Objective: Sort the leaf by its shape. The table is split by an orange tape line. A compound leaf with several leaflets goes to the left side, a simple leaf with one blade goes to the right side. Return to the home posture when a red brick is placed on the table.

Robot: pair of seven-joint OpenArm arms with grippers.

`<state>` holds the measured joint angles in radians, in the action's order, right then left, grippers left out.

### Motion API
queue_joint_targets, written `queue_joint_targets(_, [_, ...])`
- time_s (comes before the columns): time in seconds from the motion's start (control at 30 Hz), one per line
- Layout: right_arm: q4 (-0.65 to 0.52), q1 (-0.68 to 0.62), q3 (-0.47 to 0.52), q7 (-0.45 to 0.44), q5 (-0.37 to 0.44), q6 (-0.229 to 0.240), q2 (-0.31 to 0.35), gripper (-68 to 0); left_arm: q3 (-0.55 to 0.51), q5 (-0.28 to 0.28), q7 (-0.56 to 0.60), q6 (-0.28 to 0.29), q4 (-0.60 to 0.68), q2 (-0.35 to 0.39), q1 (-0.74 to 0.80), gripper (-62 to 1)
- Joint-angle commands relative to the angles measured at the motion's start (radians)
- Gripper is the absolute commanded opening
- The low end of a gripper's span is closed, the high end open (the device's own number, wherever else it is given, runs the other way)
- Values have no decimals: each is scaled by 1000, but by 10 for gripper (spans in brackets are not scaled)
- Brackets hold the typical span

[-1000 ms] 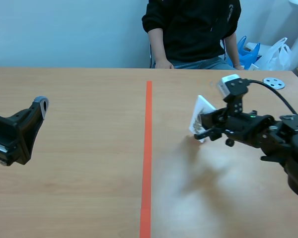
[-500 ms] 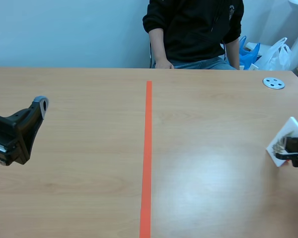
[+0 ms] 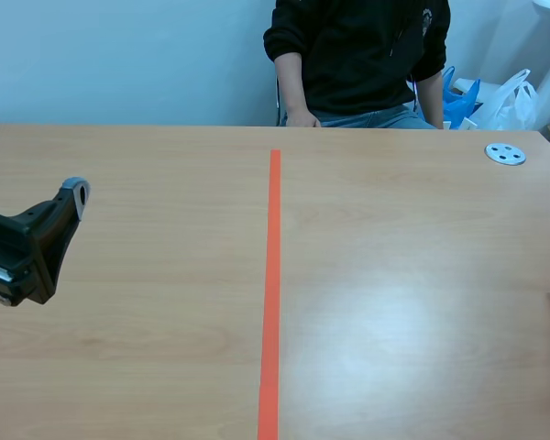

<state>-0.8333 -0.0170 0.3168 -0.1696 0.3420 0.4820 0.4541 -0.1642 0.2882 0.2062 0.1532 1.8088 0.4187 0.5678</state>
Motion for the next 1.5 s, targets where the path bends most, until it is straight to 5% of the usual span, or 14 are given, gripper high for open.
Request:
queue_joint_targets(0.0, [-23, 11, -1, -17, 10, -4, 8, -594, -6, 7, 13, -2, 16, 1, 3, 14])
queue_joint_targets(0.57, [-23, 11, -1, -16, 28, -49, -11, -533, -6, 7, 13, -1, 17, 20, 3, 14])
queue_joint_targets(0.93, [-36, 5, -1, -8, 29, -18, -10, -441, -6, 7, 13, -1, 17, 20, 3, 14])
queue_joint_targets(1.13, [-237, -97, 48, 69, 35, -9, -5, -439, -6, 7, 13, -1, 17, 20, 3, 14])
queue_joint_targets(1.47, [-633, -386, 263, 173, 198, 71, 9, -304, -6, 7, 13, -1, 17, 20, 3, 14])
